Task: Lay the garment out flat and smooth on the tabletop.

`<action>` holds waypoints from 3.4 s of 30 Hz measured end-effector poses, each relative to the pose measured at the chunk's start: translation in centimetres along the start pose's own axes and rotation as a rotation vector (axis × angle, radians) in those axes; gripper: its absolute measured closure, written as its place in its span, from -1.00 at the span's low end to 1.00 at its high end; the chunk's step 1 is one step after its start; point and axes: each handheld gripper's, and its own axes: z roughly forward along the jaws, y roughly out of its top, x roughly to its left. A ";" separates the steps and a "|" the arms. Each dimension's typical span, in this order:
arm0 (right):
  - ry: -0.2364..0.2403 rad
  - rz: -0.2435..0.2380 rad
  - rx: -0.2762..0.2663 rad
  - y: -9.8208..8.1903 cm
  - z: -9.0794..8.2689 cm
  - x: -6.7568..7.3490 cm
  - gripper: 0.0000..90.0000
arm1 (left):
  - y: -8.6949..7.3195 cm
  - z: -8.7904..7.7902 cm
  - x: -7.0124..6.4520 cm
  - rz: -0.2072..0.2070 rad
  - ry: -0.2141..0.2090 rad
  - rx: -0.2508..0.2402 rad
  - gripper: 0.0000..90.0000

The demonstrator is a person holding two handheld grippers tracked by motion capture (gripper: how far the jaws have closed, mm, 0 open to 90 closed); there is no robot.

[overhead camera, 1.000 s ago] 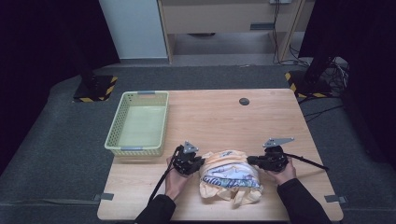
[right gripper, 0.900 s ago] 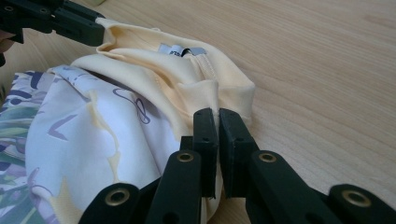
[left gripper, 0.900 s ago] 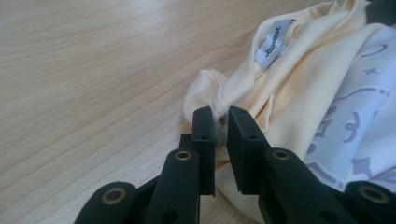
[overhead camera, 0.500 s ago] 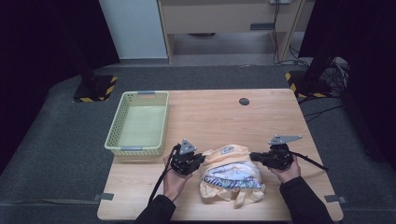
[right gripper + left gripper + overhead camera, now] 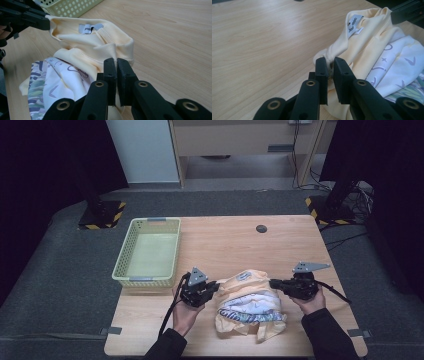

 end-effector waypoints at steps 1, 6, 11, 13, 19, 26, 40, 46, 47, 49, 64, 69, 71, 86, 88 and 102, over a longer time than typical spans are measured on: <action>-0.002 -0.003 -0.005 0.1 -0.1 0.1 0.92 | 0.1 -0.1 -0.1 0.000 0.000 -0.004 0.82; -0.010 -0.022 -0.024 0.8 -0.8 0.6 0.92 | 0.6 -0.7 -0.3 0.009 0.002 -0.025 0.82; -0.024 -0.040 -0.054 1.5 -1.8 1.2 0.92 | 1.2 -1.2 -0.4 0.009 -0.009 -0.042 0.82; -0.026 -0.044 -0.063 1.8 -2.1 1.3 0.92 | 1.4 -1.4 -0.4 0.011 -0.009 -0.047 0.82; -0.034 -0.051 -0.107 3.0 -3.3 1.7 0.93 | 2.9 -2.5 -0.8 0.016 -0.012 -0.099 0.83; -0.047 -0.075 -0.159 4.7 -4.5 2.4 0.93 | 4.7 -3.9 -1.2 0.032 -0.001 -0.162 0.83; -0.145 -0.119 -0.339 9.3 -6.0 3.8 0.93 | 9.7 -5.8 -1.0 0.067 0.076 -0.291 0.83; -0.217 -0.085 -0.384 11.1 -5.2 3.1 0.93 | 11.2 -5.0 -0.2 0.063 0.114 -0.306 0.83; -0.217 -0.085 -0.384 11.1 -5.2 3.1 0.93 | 11.5 -4.7 0.1 0.058 0.120 -0.306 0.83; -0.269 -0.053 -0.383 11.9 -4.2 2.6 0.92 | 12.3 -3.6 1.0 0.023 0.126 -0.313 0.83; -0.444 0.056 -0.336 11.9 -2.2 -1.0 -0.20 | 12.3 0.5 3.8 -0.116 0.310 -0.275 -0.47; -0.422 0.063 -0.352 11.4 -3.4 -0.7 -0.29 | 11.9 -0.6 3.5 -0.102 0.308 -0.273 -0.50; -0.402 0.073 -0.349 11.1 -4.2 -0.4 -0.34 | 11.5 -1.0 3.3 -0.092 0.298 -0.263 -0.51; -0.383 0.059 -0.314 8.4 -6.0 0.7 -0.58 | 8.2 -3.8 2.5 -0.039 0.291 -0.218 -0.59; -0.383 0.060 -0.310 8.3 -6.0 0.7 -0.60 | 8.0 -3.9 2.3 -0.034 0.291 -0.213 -0.60; -0.415 0.022 -0.210 4.9 -5.7 1.5 -0.76 | 4.0 -4.0 0.5 0.022 0.255 -0.120 -0.61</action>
